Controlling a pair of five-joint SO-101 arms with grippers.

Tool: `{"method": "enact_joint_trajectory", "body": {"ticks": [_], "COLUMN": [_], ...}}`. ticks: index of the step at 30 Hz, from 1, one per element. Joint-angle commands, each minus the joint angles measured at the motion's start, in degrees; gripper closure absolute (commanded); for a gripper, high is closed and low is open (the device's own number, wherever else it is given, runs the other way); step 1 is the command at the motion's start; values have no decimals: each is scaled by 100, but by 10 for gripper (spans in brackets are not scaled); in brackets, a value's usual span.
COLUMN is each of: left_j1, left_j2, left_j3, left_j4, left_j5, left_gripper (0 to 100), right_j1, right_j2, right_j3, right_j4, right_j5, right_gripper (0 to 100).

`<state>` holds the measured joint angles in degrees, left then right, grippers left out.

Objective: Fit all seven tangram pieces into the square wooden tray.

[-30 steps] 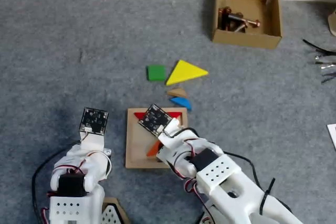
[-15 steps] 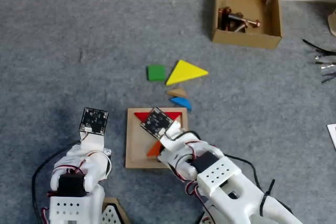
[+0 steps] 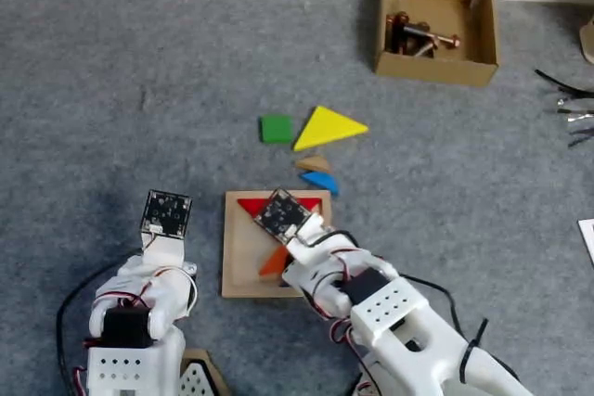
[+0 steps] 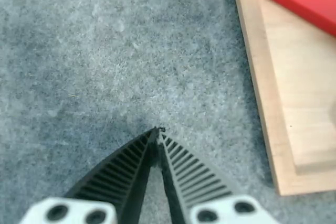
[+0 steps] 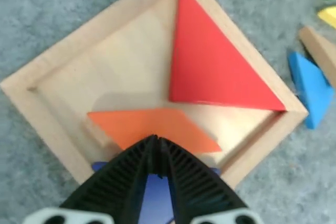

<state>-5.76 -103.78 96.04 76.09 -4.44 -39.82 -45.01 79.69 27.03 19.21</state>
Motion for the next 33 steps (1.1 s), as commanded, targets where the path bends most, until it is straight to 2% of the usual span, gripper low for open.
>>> {"method": "enact_joint_trajectory", "body": {"ticks": [1, 16, 25, 33], "left_j1": [75, 75, 75, 75], "left_j2": [-40, -40, -40, -40], "left_j3": [110, 110, 110, 110], "left_j4": [26, 26, 26, 26], "left_j5": [-18, -18, -18, -18], "left_gripper": [995, 995, 995, 995], "right_j1": [382, 523, -198, -259], "right_j2": [-154, -215, -215, -215], "right_j3": [-48, -66, -330, -321], "right_j4": [-136, -110, -101, -101], "right_j5": [-53, -97, -97, -97], "right_gripper": [995, 995, 995, 995]}}
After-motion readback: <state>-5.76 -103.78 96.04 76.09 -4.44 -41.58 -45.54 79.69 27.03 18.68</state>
